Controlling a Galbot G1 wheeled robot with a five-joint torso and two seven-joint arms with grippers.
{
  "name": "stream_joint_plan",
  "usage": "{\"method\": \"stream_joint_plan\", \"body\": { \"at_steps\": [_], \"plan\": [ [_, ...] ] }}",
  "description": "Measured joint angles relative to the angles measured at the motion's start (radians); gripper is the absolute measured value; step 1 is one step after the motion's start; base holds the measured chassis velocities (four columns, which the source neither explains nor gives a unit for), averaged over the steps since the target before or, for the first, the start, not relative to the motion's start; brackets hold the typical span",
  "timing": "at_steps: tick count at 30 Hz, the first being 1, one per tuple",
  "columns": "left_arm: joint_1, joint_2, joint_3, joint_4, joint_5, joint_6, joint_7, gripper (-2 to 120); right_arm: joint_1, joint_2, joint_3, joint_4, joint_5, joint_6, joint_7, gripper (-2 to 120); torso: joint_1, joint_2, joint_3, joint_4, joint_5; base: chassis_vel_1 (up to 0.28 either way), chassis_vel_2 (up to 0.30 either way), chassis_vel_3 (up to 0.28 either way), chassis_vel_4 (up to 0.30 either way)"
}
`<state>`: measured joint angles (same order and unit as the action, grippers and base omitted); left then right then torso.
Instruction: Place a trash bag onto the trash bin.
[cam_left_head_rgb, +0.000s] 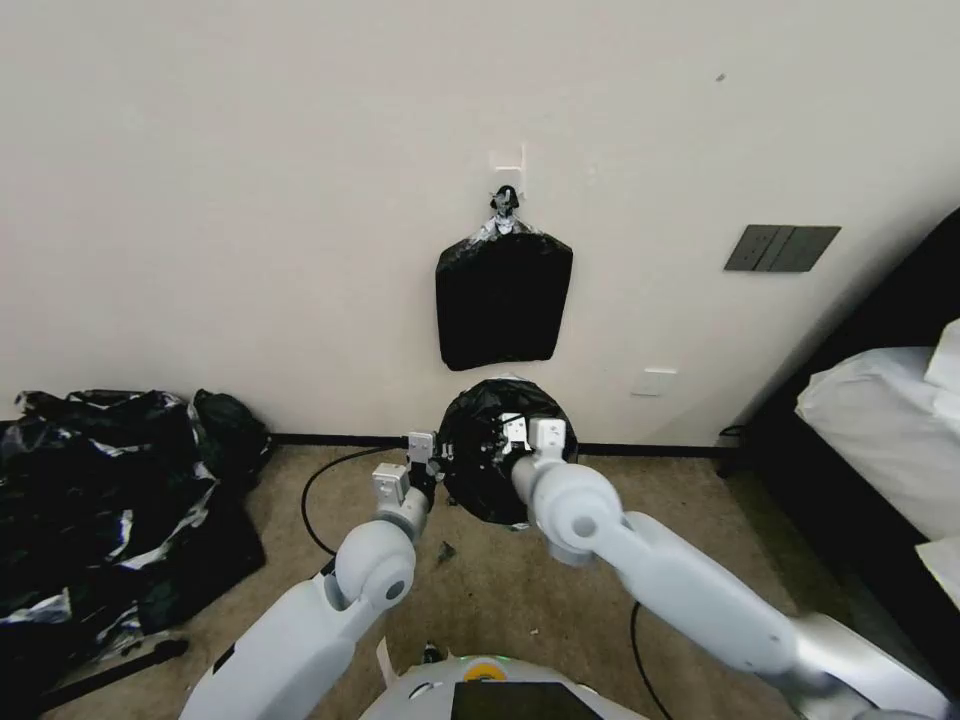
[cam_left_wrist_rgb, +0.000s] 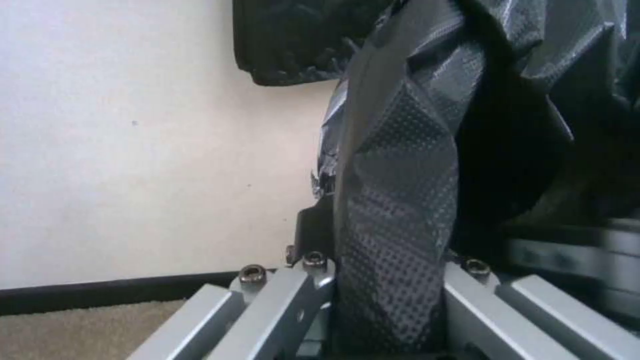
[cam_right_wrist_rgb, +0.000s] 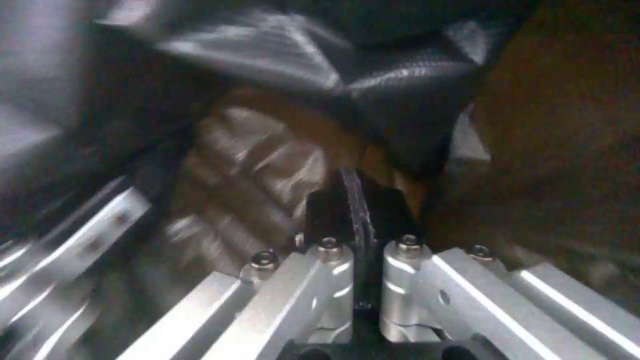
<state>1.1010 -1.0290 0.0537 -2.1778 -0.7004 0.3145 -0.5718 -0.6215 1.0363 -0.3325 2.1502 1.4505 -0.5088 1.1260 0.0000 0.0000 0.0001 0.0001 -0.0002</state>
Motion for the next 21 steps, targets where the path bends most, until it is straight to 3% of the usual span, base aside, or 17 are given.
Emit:
{"method": "stream_joint_plan", "body": {
  "at_steps": [8, 21],
  "plan": [
    [0.012, 0.001, -0.007, -0.026, 0.002, -0.001, 0.005, 1, 0.023, 0.059, -0.040, -0.138, -0.032, 0.013, 0.037, 0, 0.000, 0.000, 0.000, 0.0000, 0.0002, 0.000, 0.000, 0.000, 0.000],
    [0.046, -0.003, -0.006, -0.061, 0.008, -0.001, 0.027, 1, -0.011, 0.056, -0.013, -0.200, -0.060, 0.017, 0.034, 0, 0.000, 0.000, 0.000, -0.0002, 0.0002, 0.000, 0.000, 0.000, 0.000]
  ]
}}
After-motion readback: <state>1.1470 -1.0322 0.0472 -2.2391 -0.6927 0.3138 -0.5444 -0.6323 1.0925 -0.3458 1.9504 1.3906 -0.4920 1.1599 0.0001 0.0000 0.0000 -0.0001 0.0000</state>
